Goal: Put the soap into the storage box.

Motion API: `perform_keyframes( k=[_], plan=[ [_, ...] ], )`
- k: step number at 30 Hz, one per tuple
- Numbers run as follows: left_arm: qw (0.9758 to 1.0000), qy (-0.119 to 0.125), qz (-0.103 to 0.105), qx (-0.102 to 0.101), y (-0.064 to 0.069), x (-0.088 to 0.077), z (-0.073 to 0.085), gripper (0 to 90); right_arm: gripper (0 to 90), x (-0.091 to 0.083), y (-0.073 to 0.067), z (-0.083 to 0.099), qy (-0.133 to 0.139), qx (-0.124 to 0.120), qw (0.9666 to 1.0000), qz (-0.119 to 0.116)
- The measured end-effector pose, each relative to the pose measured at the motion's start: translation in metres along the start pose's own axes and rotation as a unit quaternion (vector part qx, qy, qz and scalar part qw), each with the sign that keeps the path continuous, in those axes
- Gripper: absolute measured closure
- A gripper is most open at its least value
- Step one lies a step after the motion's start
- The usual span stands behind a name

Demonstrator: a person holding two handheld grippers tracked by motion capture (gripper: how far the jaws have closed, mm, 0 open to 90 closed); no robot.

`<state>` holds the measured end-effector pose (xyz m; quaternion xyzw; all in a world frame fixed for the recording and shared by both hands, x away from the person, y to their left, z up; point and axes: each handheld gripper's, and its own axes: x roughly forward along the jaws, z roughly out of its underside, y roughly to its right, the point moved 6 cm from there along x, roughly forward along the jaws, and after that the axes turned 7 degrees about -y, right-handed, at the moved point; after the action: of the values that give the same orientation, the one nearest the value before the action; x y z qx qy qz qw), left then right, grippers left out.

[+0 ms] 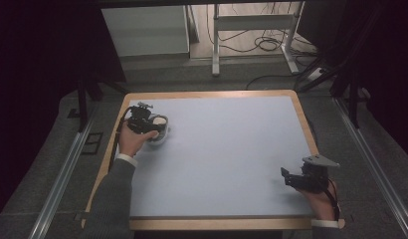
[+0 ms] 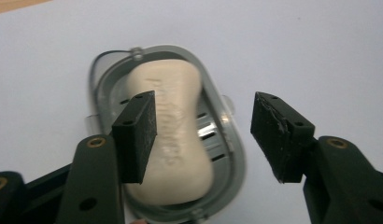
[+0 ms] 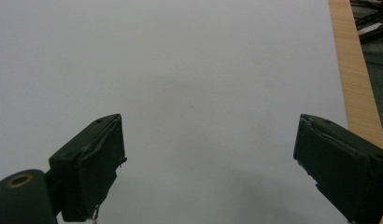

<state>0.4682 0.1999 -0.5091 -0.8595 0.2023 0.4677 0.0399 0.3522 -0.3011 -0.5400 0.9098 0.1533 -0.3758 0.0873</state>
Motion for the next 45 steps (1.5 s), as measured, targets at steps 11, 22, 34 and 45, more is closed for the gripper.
perform_keyframes(
  k=[11, 22, 34, 45],
  plan=[
    [0.9986, 0.027, 0.045, 0.011, 0.017, -0.02, 0.004, 34.7, 8.7, -0.001, 0.0, 0.0, 0.002, 0.001, 1.0, 0.0],
    [0.9944, 0.058, 0.081, 0.034, 0.04, -0.047, 0.024, 33.1, 8.7, -0.003, 0.0, -0.001, 0.003, 0.002, 1.0, 0.001],
    [0.9926, 0.057, 0.093, 0.053, 0.063, -0.047, 0.069, 31.9, 8.7, -0.003, -0.001, -0.001, 0.003, 0.0, 1.0, 0.001],
    [0.9924, 0.055, 0.1, 0.045, 0.082, -0.031, 0.11, 32.7, 8.7, -0.002, -0.002, 0.0, 0.001, -0.001, 1.0, -0.001]
  ],
)
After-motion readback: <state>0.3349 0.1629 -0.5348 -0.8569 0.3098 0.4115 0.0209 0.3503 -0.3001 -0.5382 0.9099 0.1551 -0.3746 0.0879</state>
